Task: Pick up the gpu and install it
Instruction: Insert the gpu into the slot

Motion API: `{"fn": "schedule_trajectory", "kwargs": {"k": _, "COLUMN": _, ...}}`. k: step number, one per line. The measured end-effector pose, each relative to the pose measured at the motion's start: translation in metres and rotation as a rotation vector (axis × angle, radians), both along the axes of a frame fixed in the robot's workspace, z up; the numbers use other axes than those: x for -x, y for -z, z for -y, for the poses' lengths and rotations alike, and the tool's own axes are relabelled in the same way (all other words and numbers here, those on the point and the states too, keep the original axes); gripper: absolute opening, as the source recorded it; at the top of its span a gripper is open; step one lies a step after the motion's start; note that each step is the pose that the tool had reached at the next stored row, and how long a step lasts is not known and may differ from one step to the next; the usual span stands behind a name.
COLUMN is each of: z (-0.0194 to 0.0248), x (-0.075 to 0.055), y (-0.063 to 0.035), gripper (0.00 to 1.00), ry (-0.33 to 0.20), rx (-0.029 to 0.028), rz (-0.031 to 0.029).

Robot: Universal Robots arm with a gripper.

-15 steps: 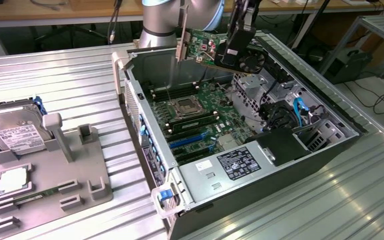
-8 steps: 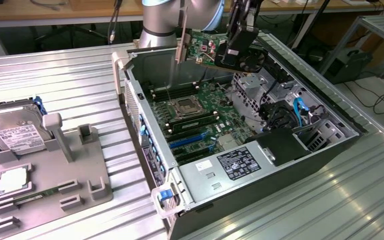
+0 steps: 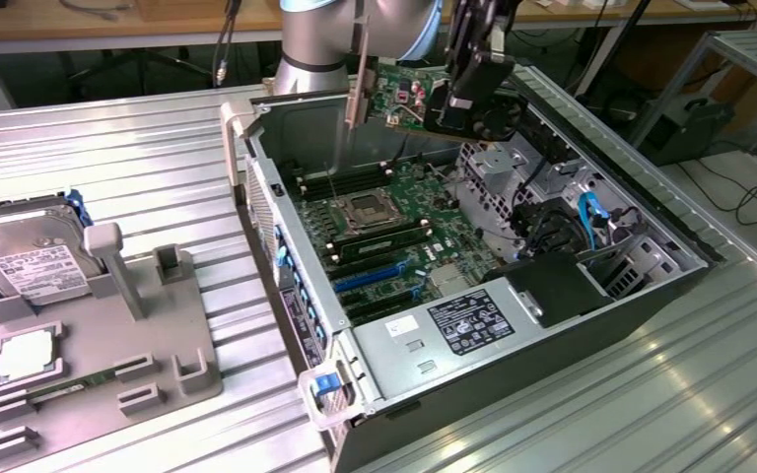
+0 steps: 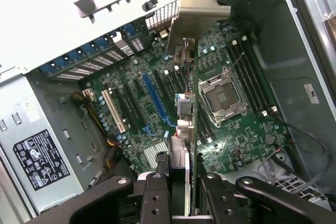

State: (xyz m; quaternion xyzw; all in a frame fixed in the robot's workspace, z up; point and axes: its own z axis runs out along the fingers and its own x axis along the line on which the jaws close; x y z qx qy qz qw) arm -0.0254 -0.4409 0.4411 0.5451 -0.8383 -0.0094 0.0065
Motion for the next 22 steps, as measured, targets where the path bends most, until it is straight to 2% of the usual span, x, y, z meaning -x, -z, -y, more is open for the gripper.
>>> {"fn": "schedule_trajectory", "kwargs": {"k": 15, "z": 0.0, "x": 0.0, "y": 0.0, "gripper": 0.27, "ry": -0.149, "rx": 0.0, "rz": 0.0}}
{"fn": "schedule_trajectory", "kwargs": {"k": 22, "z": 0.0, "x": 0.0, "y": 0.0, "gripper": 0.27, "ry": -0.263, "rx": -0.0001, "rz": 0.0}}
